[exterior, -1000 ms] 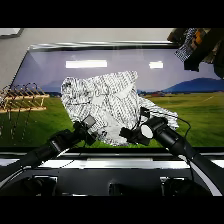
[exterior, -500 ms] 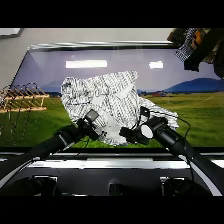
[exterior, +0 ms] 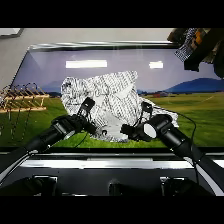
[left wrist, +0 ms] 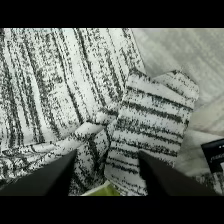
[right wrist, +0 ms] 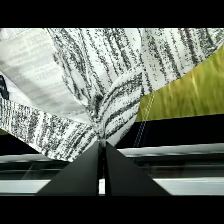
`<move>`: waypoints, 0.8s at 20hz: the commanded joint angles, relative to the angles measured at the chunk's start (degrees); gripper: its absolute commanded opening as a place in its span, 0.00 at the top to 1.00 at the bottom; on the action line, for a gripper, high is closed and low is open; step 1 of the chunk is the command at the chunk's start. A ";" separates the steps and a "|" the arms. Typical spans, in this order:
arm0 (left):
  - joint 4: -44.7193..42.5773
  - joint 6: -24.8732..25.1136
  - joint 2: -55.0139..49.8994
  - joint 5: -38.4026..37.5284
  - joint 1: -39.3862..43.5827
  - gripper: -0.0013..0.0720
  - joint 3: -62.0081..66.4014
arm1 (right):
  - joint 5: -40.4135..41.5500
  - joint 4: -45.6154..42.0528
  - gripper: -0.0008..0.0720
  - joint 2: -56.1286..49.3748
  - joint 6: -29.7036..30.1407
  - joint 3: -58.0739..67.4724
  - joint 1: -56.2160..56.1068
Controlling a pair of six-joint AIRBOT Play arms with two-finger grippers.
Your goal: Fold the clothes and pants, and hang the long-sleeved shirts on hangers.
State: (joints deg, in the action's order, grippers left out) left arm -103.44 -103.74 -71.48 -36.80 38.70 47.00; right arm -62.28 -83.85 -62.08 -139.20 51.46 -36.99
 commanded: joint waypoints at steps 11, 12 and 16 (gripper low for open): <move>-6.14 -11.34 -7.48 -11.69 13.31 0.19 5.46 | -1.90 -0.83 0.94 0.24 0.11 0.48 -0.04; -6.14 -11.34 -8.48 -11.67 13.66 0.19 6.32 | -1.88 -0.81 0.94 0.24 0.11 0.48 -0.04; -7.23 -11.39 -13.27 -11.74 13.64 0.19 9.07 | -1.88 -0.74 0.94 0.24 0.09 0.48 -0.04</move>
State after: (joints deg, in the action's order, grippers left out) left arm -109.56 -114.45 -81.60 -48.21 52.01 54.35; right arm -64.10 -84.68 -61.89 -139.02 51.88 -36.99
